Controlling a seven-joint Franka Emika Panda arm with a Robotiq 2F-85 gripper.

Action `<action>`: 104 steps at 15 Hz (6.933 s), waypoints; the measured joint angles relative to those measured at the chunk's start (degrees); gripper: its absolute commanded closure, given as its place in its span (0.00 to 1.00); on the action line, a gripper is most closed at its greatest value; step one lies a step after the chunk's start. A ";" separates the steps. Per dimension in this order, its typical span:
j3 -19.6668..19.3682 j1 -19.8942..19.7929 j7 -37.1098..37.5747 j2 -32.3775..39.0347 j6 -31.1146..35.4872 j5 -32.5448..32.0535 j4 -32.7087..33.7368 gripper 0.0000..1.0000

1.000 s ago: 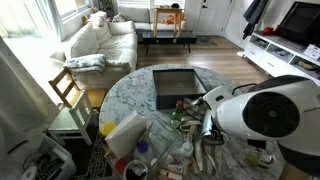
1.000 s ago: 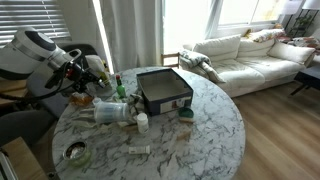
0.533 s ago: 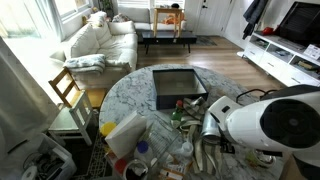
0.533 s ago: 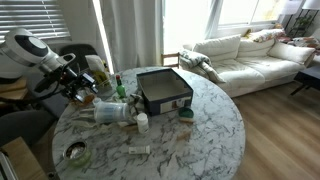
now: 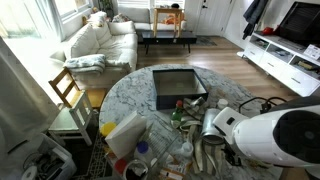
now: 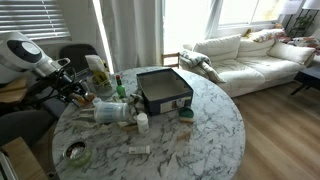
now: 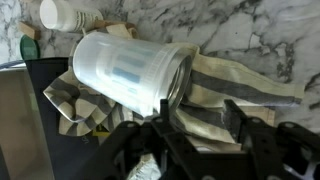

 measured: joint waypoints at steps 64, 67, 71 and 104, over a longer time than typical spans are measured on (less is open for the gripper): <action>-7.49 -5.25 32.94 3.62 4.51 -33.39 5.60 1.00; -8.30 -5.55 30.89 2.15 5.89 -28.59 6.58 1.00; -8.96 -6.24 28.01 0.67 7.60 -24.39 7.18 0.73; -8.32 0.20 17.80 8.14 10.33 -33.53 1.77 0.65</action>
